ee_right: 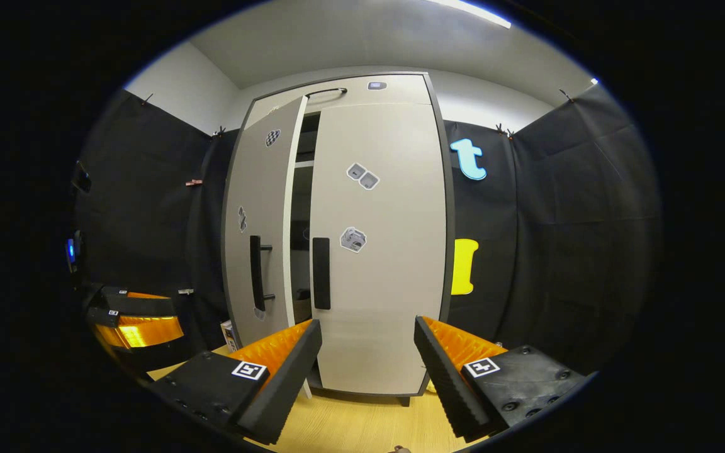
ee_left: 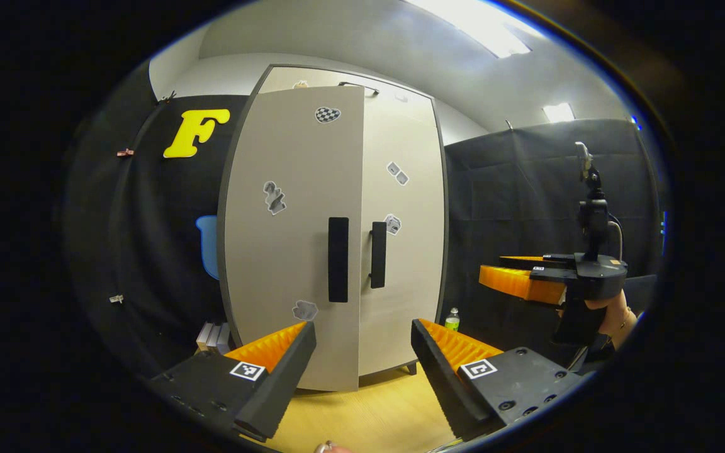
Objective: Grab one shoe with the right hand and put it into the shoe cabinet, grab the other shoe with the left hand and put it into the shoe cabinet; then close the right door with the right hand and the left door with the left hand.
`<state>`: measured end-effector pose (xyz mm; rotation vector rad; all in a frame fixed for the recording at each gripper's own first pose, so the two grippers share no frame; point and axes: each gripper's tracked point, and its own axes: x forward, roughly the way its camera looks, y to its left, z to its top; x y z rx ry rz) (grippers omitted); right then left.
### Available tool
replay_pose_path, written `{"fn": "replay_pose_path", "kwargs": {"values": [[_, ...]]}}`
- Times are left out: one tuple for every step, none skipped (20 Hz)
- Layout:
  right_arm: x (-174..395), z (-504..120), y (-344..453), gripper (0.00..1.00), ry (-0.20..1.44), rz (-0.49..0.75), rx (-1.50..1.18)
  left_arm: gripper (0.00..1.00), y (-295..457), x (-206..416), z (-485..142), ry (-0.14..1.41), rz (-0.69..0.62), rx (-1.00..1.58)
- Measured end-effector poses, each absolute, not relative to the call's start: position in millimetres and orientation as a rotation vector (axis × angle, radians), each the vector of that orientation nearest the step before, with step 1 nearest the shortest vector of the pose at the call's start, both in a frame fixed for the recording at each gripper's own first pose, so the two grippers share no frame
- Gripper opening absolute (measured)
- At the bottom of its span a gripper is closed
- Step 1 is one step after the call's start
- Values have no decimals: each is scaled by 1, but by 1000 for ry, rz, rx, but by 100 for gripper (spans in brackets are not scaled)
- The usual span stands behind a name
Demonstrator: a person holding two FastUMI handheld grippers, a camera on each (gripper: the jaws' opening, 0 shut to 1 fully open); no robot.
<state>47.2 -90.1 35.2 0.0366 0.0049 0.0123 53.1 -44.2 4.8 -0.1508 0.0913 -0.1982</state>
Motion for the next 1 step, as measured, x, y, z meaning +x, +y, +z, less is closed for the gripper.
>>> {"fn": "replay_pose_path", "kwargs": {"values": [[46, 36, -90, 98, 3, 9, 35, 97, -44, 51, 6, 87, -204, -154]]}}
